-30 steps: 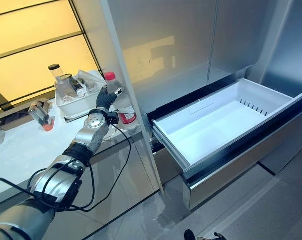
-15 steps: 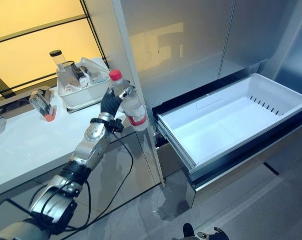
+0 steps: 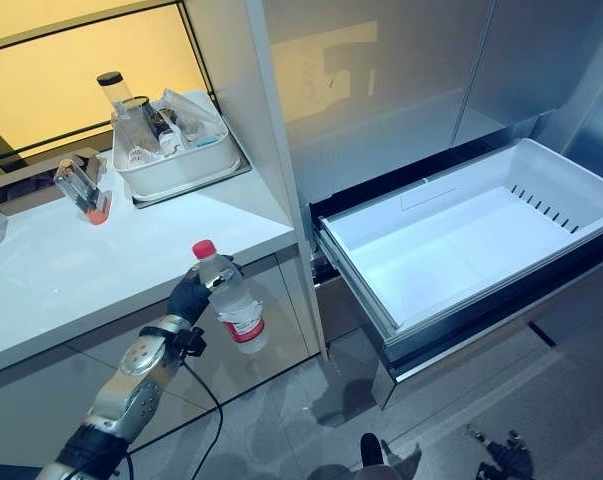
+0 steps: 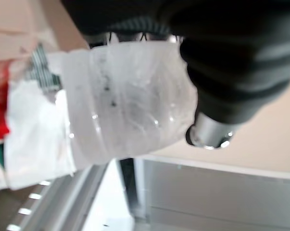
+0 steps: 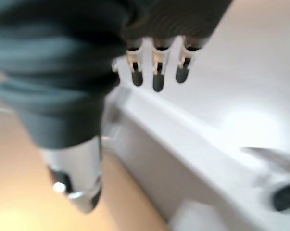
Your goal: Take the drinks into the refrigerator
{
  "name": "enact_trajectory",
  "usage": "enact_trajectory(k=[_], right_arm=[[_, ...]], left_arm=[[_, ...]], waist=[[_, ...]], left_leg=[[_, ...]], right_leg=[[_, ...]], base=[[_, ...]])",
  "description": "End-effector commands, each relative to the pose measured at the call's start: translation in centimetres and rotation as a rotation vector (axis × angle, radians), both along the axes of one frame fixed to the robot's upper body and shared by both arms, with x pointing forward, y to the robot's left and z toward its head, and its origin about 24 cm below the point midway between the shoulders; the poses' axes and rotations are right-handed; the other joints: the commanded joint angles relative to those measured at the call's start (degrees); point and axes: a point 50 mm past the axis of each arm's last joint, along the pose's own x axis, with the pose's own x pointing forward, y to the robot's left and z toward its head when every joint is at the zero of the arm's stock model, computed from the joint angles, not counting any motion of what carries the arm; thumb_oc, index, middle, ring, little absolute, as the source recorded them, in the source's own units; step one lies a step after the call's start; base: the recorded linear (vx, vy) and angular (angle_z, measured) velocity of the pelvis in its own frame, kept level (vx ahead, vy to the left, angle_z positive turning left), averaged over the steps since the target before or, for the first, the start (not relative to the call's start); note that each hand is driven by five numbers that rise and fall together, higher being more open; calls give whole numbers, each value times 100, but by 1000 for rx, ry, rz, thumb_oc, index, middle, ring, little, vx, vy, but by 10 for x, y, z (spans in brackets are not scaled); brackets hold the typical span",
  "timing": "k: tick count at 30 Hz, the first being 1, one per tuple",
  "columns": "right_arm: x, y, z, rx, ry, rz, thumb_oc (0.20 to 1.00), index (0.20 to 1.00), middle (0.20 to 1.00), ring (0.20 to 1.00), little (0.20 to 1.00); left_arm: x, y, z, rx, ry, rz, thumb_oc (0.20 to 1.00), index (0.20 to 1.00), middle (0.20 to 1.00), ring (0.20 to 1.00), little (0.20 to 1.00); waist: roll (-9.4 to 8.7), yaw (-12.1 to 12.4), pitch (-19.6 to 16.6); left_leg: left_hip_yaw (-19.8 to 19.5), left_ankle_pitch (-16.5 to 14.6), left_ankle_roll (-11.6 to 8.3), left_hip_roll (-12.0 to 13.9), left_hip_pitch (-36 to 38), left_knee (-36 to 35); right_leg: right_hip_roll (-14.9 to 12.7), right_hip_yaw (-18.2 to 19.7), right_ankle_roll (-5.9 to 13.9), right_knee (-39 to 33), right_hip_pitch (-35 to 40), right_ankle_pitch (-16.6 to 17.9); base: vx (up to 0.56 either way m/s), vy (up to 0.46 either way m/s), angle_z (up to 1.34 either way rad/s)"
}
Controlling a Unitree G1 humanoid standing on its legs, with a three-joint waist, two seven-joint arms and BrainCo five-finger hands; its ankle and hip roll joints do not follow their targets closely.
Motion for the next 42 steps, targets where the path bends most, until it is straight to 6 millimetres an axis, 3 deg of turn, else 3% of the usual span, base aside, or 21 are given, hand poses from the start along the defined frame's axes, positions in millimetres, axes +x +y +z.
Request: enact_trajectory(k=[1, 2, 3, 6, 8, 10, 11, 12, 15, 16, 17, 18, 22, 23, 25, 26, 28, 29, 33, 36, 42], right_arm=[[15, -28, 35, -143, -153, -88, 1000, 1000, 1000, 1000, 1000], [15, -28, 35, -143, -153, -88, 1000, 1000, 1000, 1000, 1000], [26, -37, 62, -226, -272, -105, 1000, 1000, 1000, 1000, 1000], [26, -40, 70, -251, -300, -129, 1000, 1000, 1000, 1000, 1000], [40, -43, 90, -311, -380, -130, 1000, 1000, 1000, 1000, 1000], [44, -43, 96, -322, -402, -129, 1000, 1000, 1000, 1000, 1000], [55, -41, 118, -377, -489, -97, 1000, 1000, 1000, 1000, 1000], [55, -41, 118, -377, -488, -97, 1000, 1000, 1000, 1000, 1000], [67, -34, 149, -472, -592, -35, 1000, 1000, 1000, 1000, 1000], [78, -22, 185, -577, -711, 32, 1000, 1000, 1000, 1000, 1000], [79, -15, 202, -634, -761, 75, 1000, 1000, 1000, 1000, 1000], [79, -14, 202, -634, -759, 75, 1000, 1000, 1000, 1000, 1000], [85, 19, 254, -782, -937, 273, 1000, 1000, 1000, 1000, 1000], [89, 36, 276, -861, -974, 434, 1000, 1000, 1000, 1000, 1000], [90, 40, 282, -895, -968, 488, 1000, 1000, 1000, 1000, 1000], [94, 55, 300, -966, -985, 640, 1000, 1000, 1000, 1000, 1000], [96, 59, 304, -959, -999, 675, 1000, 1000, 1000, 1000, 1000], [103, 74, 312, -922, -1055, 791, 1000, 1000, 1000, 1000, 1000], [116, 91, 318, -882, -1060, 937, 1000, 1000, 1000, 1000, 1000], [134, 107, 323, -825, -1049, 1065, 1000, 1000, 1000, 1000, 1000], [187, 134, 317, -699, -860, 1320, 1000, 1000, 1000, 1000, 1000]], left_arm=[[11, -7, 64, -87, -319, -52, 200, 200, 200, 200, 200], [11, -8, 64, -87, -318, -52, 200, 200, 200, 200, 200], [9, -4, 61, -102, -313, -24, 200, 200, 200, 200, 200], [8, -4, 57, -107, -297, -16, 200, 200, 200, 200, 200], [9, -3, 55, -107, -288, -11, 200, 200, 200, 200, 200], [9, -4, 55, -105, -290, -12, 200, 200, 200, 200, 200], [8, -2, 57, -97, -299, -4, 200, 200, 200, 200, 200], [8, -2, 57, -97, -298, -4, 200, 200, 200, 200, 200], [5, 1, 57, -79, -304, 2, 200, 200, 200, 200, 200], [3, 4, 60, -70, -318, 15, 200, 200, 200, 200, 200], [1, 5, 62, -65, -332, 17, 200, 200, 200, 200, 200], [1, 4, 62, -65, -331, 17, 200, 200, 200, 200, 200], [-6, 6, 77, -56, -399, 6, 200, 200, 200, 200, 200], [-10, 3, 86, -58, -446, -21, 200, 200, 200, 200, 200], [-11, 1, 90, -53, -463, -37, 200, 200, 200, 200, 200], [-12, -1, 97, -28, -498, -60, 200, 200, 200, 200, 200], [-11, -3, 98, -21, -504, -71, 200, 200, 200, 200, 200], [-8, -8, 102, 15, -525, -86, 200, 200, 200, 200, 200], [-4, -16, 107, 34, -542, -114, 200, 200, 200, 200, 200], [0, -29, 114, 63, -571, -162, 200, 200, 200, 200, 200], [14, -64, 126, 107, -612, -287, 200, 200, 200, 200, 200]], waist=[[-148, -23, -451], [-148, -20, -454], [-162, -32, -478], [-178, -26, -502], [-201, -20, -527], [-209, -12, -534], [-219, -12, -533], [-219, -12, -533], [-232, -10, -548], [-242, -15, -561], [-246, -14, -565], [-246, -13, -567], [-275, 3, -583], [-311, 29, -602], [-316, 33, -619], [-347, 71, -659], [-354, 80, -669], [-386, 138, -698], [-431, 201, -739], [-485, 294, -773], [-555, 485, -807]], left_leg=[[136, 14, 416, -304, -420, 233], [138, 14, 416, -304, -423, 233], [146, -7, 438, -315, -412, 237], [143, -21, 451, -319, -411, 245], [142, -37, 459, -317, -415, 262], [141, -43, 462, -318, -411, 264], [156, -49, 468, -319, -414, 273], [157, -51, 468, -319, -413, 275], [180, -60, 476, -323, -400, 271], [198, -67, 478, -324, -388, 270], [205, -69, 481, -325, -384, 273], [206, -71, 481, -324, -383, 274], [223, -80, 495, -339, -373, 276], [220, -76, 496, -347, -384, 283], [222, -77, 495, -350, -386, 280], [222, -74, 492, -352, -390, 287], [222, -71, 487, -351, -392, 294], [204, -68, 477, -346, -395, 300], [171, -61, 473, -354, -405, 306], [118, -53, 466, -355, -423, 329], [18, -91, 439, -364, -382, 335]], right_leg=[[124, 136, 110, 753, -5, -665], [124, 138, 110, 753, -9, -665], [120, 147, 113, 758, -12, -672], [120, 151, 115, 768, -9, -686], [109, 167, 113, 779, -13, -692], [108, 169, 113, 779, -14, -694], [109, 173, 113, 787, -23, -699], [110, 174, 113, 790, -24, -700], [110, 202, 113, 789, -23, -702], [114, 222, 111, 800, -35, -700], [116, 226, 108, 808, -38, -701], [117, 227, 108, 810, -37, -702], [119, 247, 100, 835, -52, -702], [117, 245, 96, 849, -63, -702], [119, 242, 98, 855, -68, -706], [123, 236, 98, 868, -68, -707], [121, 215, 102, 876, -68, -709], [114, 191, 100, 883, -61, -713], [97, 131, 102, 913, -47, -726], [73, 76, 103, 934, -31, -733], [41, -76, 129, 910, 91, -792]], base=[[0, 0, 0], [8, 27, -4], [10, 27, -3], [3, 11, -1], [0, 0, 0], [0, 0, 0], [0, 0, 0], [-6, 20, -3], [4, 13, -6], [12, 19, -10], [10, 14, -12], [4, 12, -12], [1, 8, -3], [0, 0, 0], [0, 0, 0], [0, 0, 0], [0, 0, 0], [0, 0, 0], [0, 0, 0], [19, -14, 4], [-3, -7, 16]])
